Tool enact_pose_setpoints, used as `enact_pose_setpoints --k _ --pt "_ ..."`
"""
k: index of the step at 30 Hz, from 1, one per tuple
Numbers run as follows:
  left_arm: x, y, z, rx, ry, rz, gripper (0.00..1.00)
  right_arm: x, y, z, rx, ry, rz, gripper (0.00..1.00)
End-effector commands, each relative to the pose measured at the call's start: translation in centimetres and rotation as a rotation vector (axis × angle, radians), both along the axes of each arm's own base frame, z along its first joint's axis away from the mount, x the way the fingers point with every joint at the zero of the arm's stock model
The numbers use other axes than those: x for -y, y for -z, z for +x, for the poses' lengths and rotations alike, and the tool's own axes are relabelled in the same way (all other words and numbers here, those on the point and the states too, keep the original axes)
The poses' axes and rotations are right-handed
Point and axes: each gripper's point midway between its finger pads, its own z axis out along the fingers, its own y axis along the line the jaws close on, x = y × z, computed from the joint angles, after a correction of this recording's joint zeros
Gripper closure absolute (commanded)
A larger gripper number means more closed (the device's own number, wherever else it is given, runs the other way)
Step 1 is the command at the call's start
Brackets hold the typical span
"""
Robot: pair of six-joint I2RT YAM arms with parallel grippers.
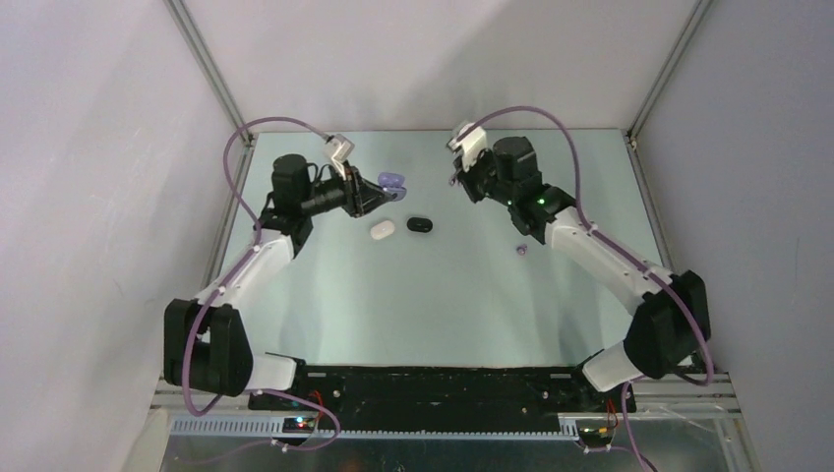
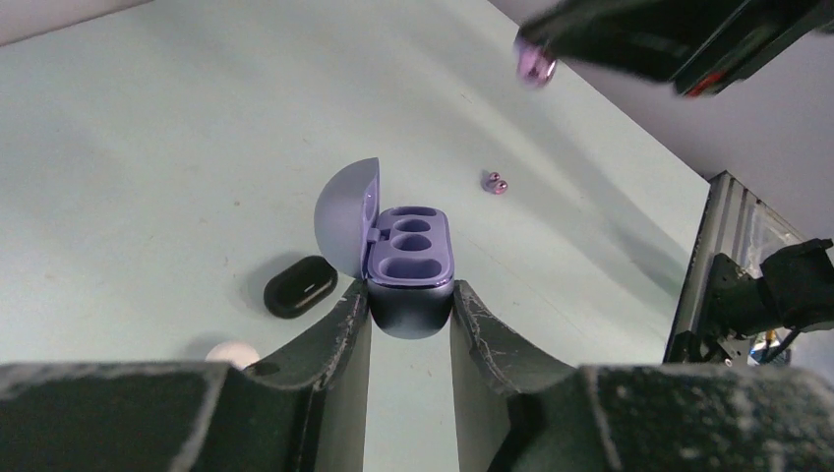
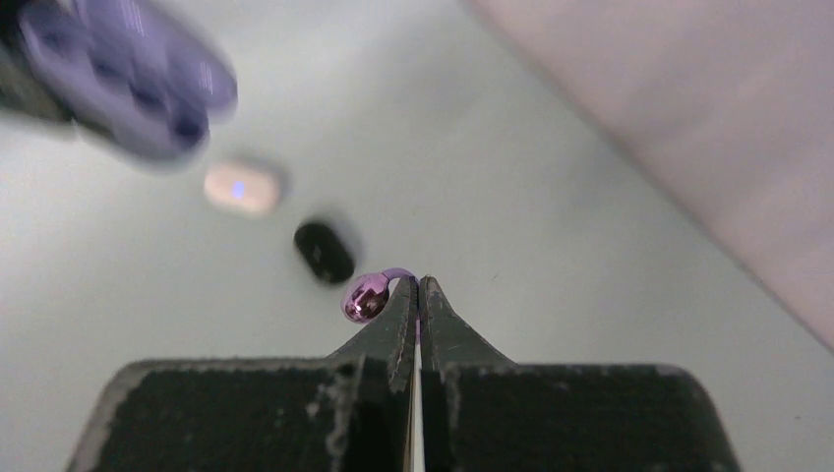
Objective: Insert the wireless bluetooth earbuds into the charging case
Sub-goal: Pick up the earbud from the center of the board, then place the earbud in the charging case.
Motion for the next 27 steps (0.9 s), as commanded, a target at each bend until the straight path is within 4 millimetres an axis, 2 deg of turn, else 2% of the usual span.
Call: enact_pose_setpoints --k 1,2,4,7,17,27 --pt "1.9 -2.6 1.2 0.129 -0.012 0.018 1.0 1.0 -9.9 1.6 0.221 0.242 0.288 1.0" --pt "2.1 -2.8 1.4 0.131 -0.027 0.012 1.0 1.1 -11.3 1.5 0.258 0.264 0.327 1.0" --pt "3.2 -3.5 1.3 0.15 -0.026 -0.016 1.0 1.3 -12.8 1.3 0.286 0.303 0.378 1.0" --pt "4.1 -4.9 1.4 0.197 -0.019 -0.056 1.0 1.0 -14.2 0.5 0.294 0.297 0.433 1.0" --pt "5.5 -6.8 -0.2 0.246 0.083 -0.107 1.0 -1.5 -14.4 -0.5 0.244 0.256 0.527 1.0" --pt "5.4 -8.3 -1.1 0.383 0.031 -0.055 1.0 -4.3 -14.1 -1.8 0.248 0.202 0.544 1.0"
